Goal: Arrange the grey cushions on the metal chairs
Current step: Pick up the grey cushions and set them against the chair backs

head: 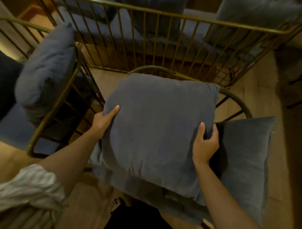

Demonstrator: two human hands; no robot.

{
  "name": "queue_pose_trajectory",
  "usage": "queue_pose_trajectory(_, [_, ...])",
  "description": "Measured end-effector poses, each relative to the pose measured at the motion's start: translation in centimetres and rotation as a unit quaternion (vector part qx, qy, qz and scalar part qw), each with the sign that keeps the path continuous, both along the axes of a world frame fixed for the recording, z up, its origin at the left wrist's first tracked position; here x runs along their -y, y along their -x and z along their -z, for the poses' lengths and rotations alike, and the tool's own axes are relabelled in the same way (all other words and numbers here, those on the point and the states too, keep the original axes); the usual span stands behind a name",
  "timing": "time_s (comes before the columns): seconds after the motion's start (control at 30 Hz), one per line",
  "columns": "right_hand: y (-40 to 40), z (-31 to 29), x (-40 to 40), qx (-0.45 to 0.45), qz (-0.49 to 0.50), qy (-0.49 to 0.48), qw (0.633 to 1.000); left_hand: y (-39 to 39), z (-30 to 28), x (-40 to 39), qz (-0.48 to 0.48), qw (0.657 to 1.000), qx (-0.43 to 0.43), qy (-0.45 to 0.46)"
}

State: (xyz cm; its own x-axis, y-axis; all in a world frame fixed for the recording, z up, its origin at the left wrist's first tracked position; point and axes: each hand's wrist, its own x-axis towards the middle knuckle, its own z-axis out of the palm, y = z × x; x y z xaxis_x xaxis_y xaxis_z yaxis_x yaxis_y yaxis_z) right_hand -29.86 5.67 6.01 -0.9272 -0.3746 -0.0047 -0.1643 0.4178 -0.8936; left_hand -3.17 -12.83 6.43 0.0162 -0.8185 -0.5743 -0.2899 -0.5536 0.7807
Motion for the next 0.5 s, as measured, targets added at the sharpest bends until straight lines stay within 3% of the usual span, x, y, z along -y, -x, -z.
queue_pose_trajectory(0.23, [-2.4, -5.8, 4.2, 0.007, -0.057, 0.065, 0.996, -4.3, -7.1, 0.0, -0.072, 0.994, 0.019, 0.084])
queue_pose_trajectory(0.5, [-13.6, -11.3, 15.4, 0.026, -0.188, 0.110, 0.976, -17.7, -14.9, 4.0, -0.179, 0.969, 0.073, 0.157])
